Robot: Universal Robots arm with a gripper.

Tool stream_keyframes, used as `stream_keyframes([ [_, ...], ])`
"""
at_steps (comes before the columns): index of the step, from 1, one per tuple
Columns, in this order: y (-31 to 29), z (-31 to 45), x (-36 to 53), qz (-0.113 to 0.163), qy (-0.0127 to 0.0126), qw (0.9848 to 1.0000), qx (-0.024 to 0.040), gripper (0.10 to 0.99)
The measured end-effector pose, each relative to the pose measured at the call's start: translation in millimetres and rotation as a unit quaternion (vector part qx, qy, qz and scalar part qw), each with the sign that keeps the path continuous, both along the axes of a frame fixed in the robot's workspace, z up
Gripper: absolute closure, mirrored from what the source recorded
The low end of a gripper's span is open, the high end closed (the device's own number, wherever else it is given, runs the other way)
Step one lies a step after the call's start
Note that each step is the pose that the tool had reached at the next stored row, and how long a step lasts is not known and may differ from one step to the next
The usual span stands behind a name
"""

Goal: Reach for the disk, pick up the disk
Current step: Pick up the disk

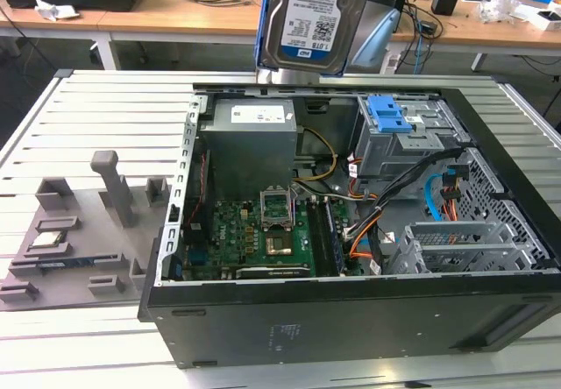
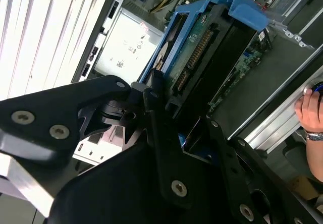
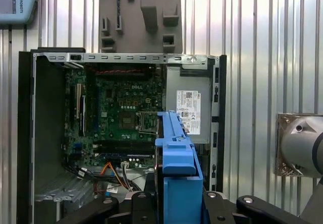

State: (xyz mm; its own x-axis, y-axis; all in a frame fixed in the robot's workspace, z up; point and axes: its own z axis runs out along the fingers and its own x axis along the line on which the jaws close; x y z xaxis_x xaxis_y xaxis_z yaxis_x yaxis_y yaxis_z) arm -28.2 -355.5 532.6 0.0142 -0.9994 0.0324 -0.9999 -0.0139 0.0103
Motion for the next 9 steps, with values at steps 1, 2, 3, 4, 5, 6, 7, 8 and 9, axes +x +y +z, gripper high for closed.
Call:
stream_keyframes([
  [1, 0.0, 0.0, 1.1, 0.0, 0.0, 1.0, 0.0, 0.725],
  [2, 0.0, 0.0, 1.5, 0.0, 0.0, 1.0, -0.0001, 0.725],
  [3, 0.0, 0.0, 1.6, 0.0, 0.0, 1.0, -0.0001, 0.725],
  [4, 0.0, 0.0, 1.6, 0.0, 0.0, 1.0, -0.0001, 0.725],
  [5, 0.0, 0.0, 1.7, 0.0, 0.0, 1.0, -0.0001, 0.725],
  [6, 0.0, 0.0, 1.7, 0.0, 0.0, 1.0, -0.0001, 0.725],
  [7, 0.0, 0.0, 1.7, 0.0, 0.0, 1.0, -0.0001, 0.725],
  [8, 0.0, 0.0, 1.7, 0.0, 0.0, 1.0, -0.0001, 0.725],
  [9, 0.0, 0.0, 1.7, 0.0, 0.0, 1.0, -0.0001, 0.725],
])
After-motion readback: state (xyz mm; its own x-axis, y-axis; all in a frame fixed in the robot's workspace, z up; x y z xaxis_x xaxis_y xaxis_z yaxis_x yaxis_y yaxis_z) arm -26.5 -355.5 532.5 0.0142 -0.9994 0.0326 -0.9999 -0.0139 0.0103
